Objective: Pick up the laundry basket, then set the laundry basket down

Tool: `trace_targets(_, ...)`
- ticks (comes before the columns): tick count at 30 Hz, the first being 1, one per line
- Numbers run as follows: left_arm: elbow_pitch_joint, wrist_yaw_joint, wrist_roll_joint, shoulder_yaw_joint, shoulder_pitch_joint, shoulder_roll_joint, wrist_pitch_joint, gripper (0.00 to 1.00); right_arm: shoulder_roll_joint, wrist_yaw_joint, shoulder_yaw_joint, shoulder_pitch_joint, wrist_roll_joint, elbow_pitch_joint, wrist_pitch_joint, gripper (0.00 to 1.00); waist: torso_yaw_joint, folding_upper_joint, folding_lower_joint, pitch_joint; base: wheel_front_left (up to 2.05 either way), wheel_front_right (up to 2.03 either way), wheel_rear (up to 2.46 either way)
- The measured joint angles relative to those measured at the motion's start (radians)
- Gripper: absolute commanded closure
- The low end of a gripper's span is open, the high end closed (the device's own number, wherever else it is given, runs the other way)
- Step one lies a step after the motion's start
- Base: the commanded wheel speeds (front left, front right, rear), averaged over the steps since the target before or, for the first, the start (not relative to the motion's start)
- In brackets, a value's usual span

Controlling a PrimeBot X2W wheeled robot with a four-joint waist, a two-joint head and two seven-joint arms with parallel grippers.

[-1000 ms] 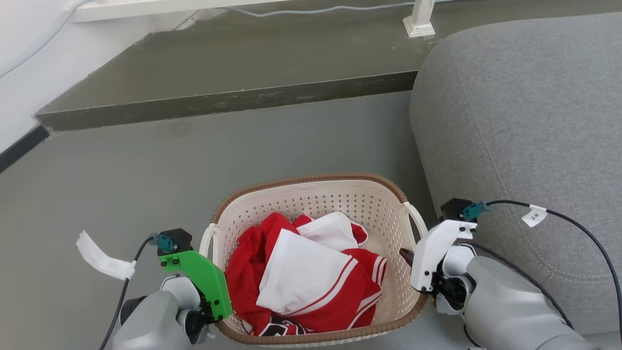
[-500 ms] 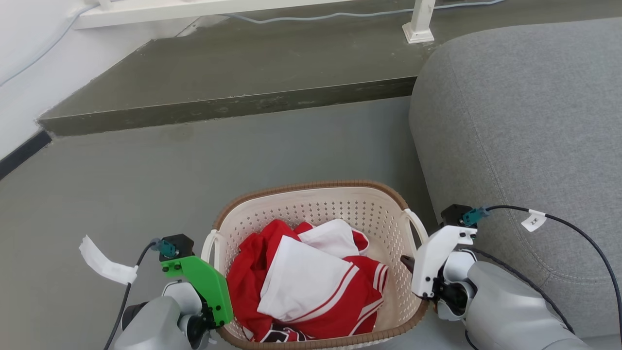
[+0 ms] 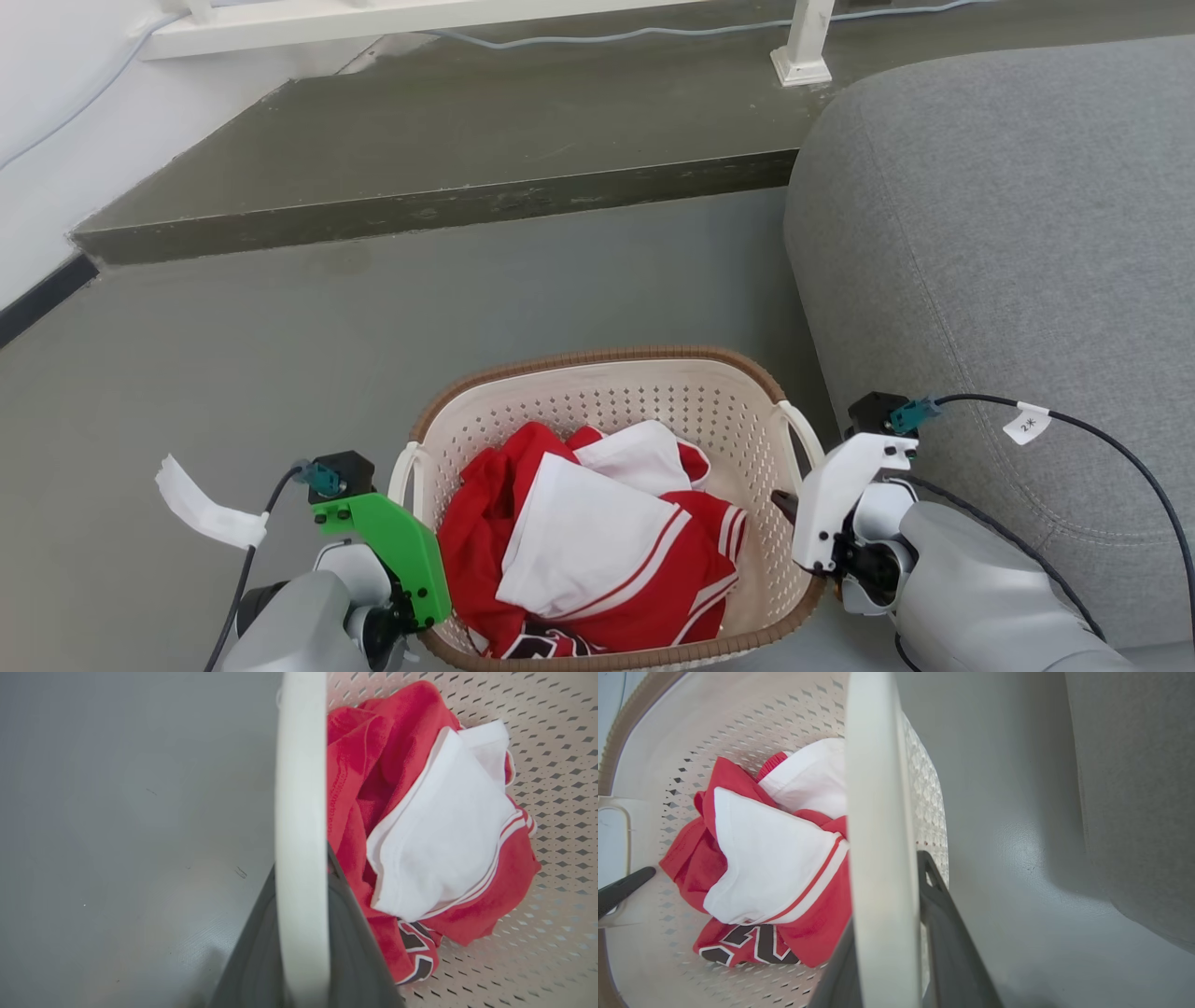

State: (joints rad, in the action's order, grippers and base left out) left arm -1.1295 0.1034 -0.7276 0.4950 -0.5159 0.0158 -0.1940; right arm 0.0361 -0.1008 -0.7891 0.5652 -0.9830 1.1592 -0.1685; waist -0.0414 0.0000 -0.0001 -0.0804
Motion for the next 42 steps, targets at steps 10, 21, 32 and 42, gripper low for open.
trace_targets(10,0.01,-0.013,-0.006,0.01,0.004,-0.001,0.0,1.0,0.001,0.0,0.0,0.0,-0.003,0.0,0.0,1.0,-0.001,0.0,0.0,0.0,0.0,0.0,0.0)
trace_targets(21,0.02,-0.024,-0.009,0.017,0.005,-0.001,0.0,1.0,0.003,0.0,0.0,0.0,-0.004,0.0,0.0,1.0,0.0,0.0,0.0,-0.008,0.0,0.0,0.0)
trace_targets(32,0.04,-0.034,-0.016,0.021,0.005,-0.003,0.001,1.0,0.007,0.0,0.0,0.003,-0.004,-0.006,0.007,1.0,-0.003,0.0,0.0,-0.032,0.0,0.0,0.0)
trace_targets(42,0.059,-0.047,-0.016,0.021,-0.007,-0.005,0.023,1.0,0.014,0.0,0.001,0.035,-0.004,-0.016,0.031,1.0,-0.005,0.0,0.0001,-0.083,0.0,0.0,0.0)
